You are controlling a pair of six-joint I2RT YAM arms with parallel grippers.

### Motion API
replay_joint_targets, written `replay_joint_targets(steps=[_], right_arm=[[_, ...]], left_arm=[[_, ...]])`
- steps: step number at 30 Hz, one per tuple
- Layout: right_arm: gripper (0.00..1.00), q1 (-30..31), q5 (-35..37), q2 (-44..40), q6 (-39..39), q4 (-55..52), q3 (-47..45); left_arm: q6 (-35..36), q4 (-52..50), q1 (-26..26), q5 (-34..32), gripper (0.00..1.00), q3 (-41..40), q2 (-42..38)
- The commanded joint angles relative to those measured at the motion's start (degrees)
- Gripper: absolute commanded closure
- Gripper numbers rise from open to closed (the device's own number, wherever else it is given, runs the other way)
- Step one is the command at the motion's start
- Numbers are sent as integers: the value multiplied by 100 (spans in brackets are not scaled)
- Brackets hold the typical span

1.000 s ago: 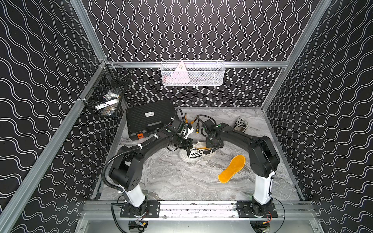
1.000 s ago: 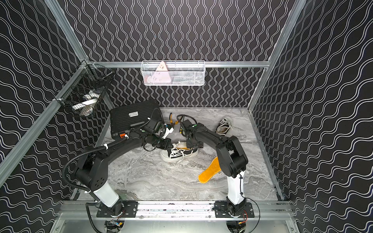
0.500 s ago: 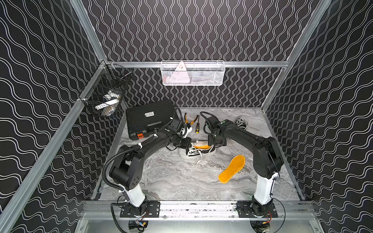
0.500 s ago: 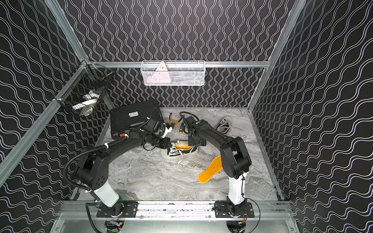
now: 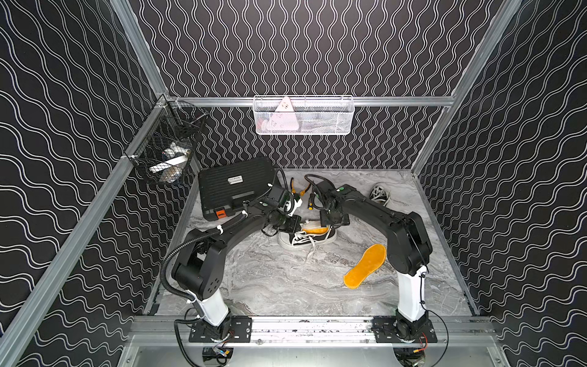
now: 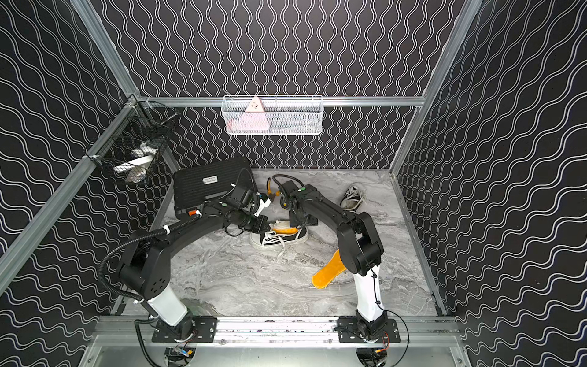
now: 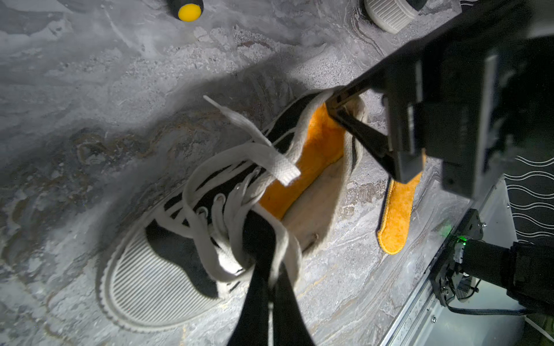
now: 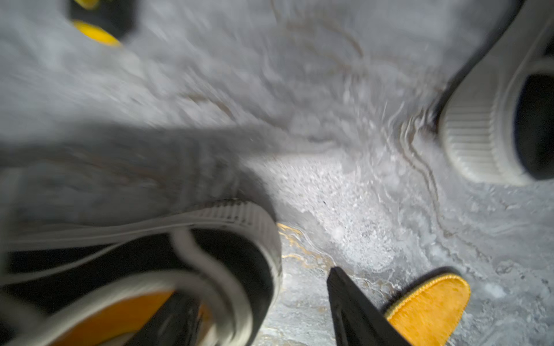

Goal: Insert the insole into the shoe

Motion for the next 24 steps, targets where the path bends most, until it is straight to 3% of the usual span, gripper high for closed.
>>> replay_joint_targets(steps=[1,4,7,12,18,21,24], right_arm=[[39,-5,174,77,-112,-360,-94],[51,-15,315,188,-240,-163,-536],[53,-40,293,182,-225,55,-767],[70,-12,196,275,-145,-192,-275],[68,-7,-873,434,306,207,-294],[72,23,-1724,-72,983,877,-1137],[63,154,-2701,-750,1744,1470,-1945]], left_arm=[[99,-20,5,-30,100,29,-7],[93,-18,7,-26,100,39,-5],[117,-54,7,-30,100,47,-6],[145,-116,10,-148,100,69,-33],[108,-151,6,-246,100,156,15],[-81,-113,-11,-450,100,226,83],[-265,-39,-99,-559,100,329,202]])
